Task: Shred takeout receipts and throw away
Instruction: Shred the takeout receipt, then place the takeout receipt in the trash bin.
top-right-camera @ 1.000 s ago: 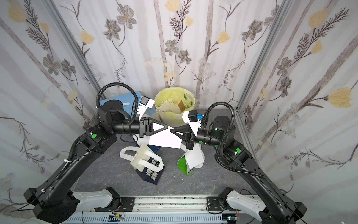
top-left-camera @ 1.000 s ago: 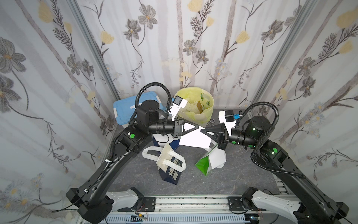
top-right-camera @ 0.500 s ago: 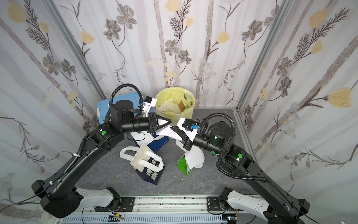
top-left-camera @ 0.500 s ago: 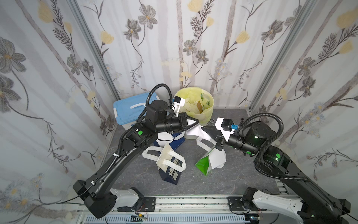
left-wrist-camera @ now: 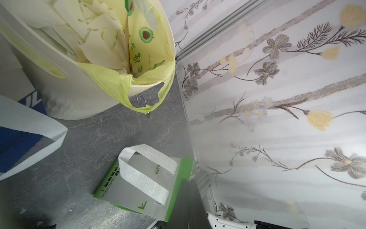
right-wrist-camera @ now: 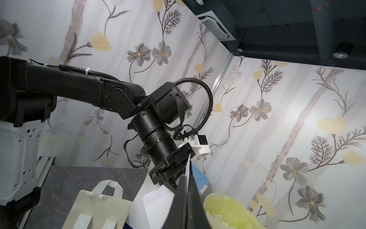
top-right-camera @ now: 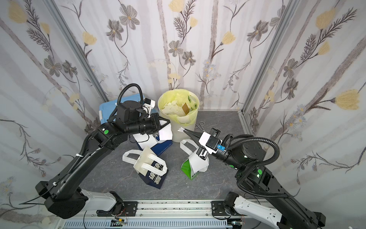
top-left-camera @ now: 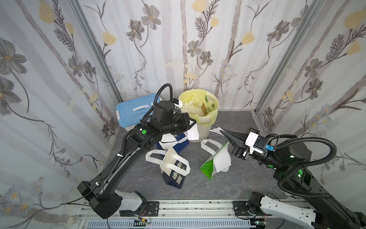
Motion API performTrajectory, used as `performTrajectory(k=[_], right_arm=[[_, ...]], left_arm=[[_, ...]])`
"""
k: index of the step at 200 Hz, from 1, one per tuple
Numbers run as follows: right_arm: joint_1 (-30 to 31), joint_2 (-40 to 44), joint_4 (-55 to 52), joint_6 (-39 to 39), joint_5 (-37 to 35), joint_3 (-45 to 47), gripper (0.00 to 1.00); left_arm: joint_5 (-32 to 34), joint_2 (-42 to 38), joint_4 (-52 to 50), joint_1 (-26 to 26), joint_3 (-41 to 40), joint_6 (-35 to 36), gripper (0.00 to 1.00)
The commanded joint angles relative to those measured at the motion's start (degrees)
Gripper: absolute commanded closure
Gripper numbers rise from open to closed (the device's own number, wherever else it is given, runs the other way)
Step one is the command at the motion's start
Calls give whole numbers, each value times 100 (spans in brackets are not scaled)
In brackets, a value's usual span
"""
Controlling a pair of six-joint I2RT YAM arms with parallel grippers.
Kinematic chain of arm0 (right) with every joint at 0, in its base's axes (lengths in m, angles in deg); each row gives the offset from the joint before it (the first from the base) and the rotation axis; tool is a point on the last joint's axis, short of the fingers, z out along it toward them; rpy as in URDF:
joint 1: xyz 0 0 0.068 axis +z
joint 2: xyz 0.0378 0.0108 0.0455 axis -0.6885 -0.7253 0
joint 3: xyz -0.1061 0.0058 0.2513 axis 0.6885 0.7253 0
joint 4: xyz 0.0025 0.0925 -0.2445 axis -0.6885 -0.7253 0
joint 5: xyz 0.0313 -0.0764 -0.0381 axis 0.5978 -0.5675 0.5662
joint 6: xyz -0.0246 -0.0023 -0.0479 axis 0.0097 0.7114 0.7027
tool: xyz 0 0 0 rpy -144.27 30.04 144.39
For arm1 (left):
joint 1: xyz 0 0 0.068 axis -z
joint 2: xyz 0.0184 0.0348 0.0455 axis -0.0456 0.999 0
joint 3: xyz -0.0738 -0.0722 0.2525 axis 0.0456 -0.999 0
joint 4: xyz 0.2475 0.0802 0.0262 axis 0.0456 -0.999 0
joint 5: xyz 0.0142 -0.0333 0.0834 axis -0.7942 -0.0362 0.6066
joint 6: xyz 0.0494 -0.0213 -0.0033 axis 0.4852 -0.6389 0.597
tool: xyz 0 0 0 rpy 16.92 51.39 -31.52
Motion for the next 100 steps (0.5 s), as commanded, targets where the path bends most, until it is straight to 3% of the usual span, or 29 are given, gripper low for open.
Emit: performTrajectory(k=[1, 28, 59, 100], right_arm=[[-315, -159, 532, -1012, -453, 71, 100], [-1120, -897, 666, -1979, -1055, -288, 100], [-1925, -2159, 1095, -3133, -1068, -1010, 100], [-2278, -4266, 511, -3505, -1125, -2812, 100]], left_arm=[[391, -19, 178, -6, 50, 301, 100], [824, -281, 722, -8, -223, 485, 100], [1355, -544, 1481, -32, -719, 438, 100], [1519, -711, 1777, -32, -853, 336, 100]])
